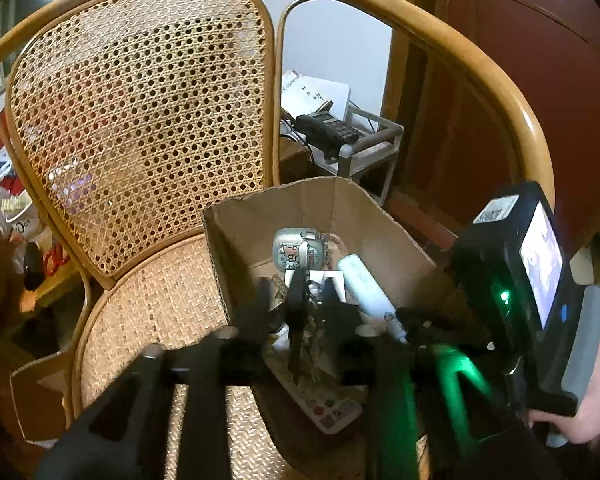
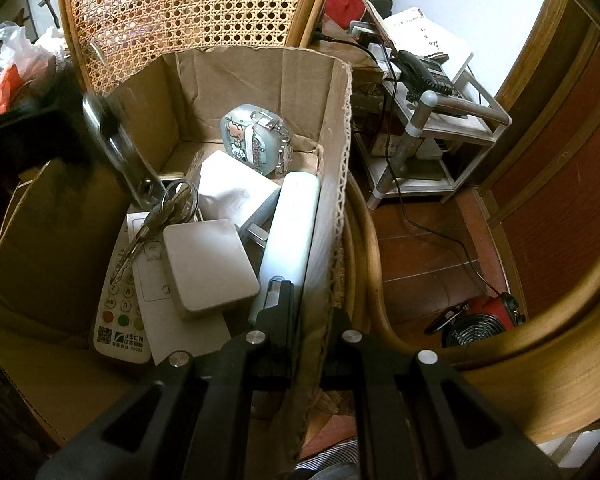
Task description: Organize rigid objects
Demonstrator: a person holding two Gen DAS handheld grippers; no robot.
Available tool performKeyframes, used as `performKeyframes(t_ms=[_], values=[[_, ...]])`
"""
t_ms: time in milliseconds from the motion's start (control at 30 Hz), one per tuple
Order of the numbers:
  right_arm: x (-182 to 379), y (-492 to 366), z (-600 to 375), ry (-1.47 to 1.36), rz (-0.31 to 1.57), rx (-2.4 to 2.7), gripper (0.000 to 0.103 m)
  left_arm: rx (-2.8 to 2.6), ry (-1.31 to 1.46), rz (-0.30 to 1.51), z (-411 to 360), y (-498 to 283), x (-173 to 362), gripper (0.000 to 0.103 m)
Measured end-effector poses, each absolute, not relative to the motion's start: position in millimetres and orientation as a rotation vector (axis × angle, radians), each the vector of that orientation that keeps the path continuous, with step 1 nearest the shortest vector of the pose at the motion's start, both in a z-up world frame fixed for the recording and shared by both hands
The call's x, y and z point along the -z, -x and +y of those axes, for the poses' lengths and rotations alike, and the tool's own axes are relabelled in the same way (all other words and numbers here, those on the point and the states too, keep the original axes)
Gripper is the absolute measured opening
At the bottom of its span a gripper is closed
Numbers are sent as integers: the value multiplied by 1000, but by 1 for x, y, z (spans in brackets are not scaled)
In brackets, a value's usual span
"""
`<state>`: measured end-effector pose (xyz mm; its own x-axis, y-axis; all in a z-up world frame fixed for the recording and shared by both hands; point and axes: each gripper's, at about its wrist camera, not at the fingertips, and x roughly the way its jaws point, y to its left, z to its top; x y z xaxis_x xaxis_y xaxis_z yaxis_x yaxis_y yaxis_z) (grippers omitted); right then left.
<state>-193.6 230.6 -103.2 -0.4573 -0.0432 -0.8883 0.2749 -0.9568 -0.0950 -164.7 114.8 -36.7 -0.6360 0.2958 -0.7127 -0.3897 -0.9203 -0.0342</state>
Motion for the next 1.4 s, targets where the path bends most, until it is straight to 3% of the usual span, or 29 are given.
performKeyframes(t_ms=[33, 67, 300, 400, 467, 533, 600, 733, 1400], values=[[103, 194, 230, -1520, 334, 2510, 11, -2555, 1068, 174, 114, 164, 35, 67], [103, 194, 231, -1520, 334, 2510, 11, -2575, 1050, 166, 112, 162, 34, 81], [100, 189, 234, -1497, 343, 2541, 11, -2610, 1047, 152, 102, 157, 29, 83], [91, 183, 233, -1449, 353, 2584, 13, -2650, 1029, 159, 93, 149, 24, 95], [87, 180, 232, -1426, 333, 2584, 23, -2682, 998, 147, 85, 144, 18, 102], [81, 175, 228, -1403, 331, 2592, 32, -2721, 979, 135, 76, 135, 13, 103], [74, 169, 224, -1363, 331, 2612, 51, -2778, 948, 126, 65, 124, 7, 103], [56, 149, 213, -1260, 342, 2651, 68, -2847, 954, 155, 53, 104, 3, 103], [6, 51, 190, -830, 236, 2733, 70, -3044, 832, 12, -19, -5, -7, 103]])
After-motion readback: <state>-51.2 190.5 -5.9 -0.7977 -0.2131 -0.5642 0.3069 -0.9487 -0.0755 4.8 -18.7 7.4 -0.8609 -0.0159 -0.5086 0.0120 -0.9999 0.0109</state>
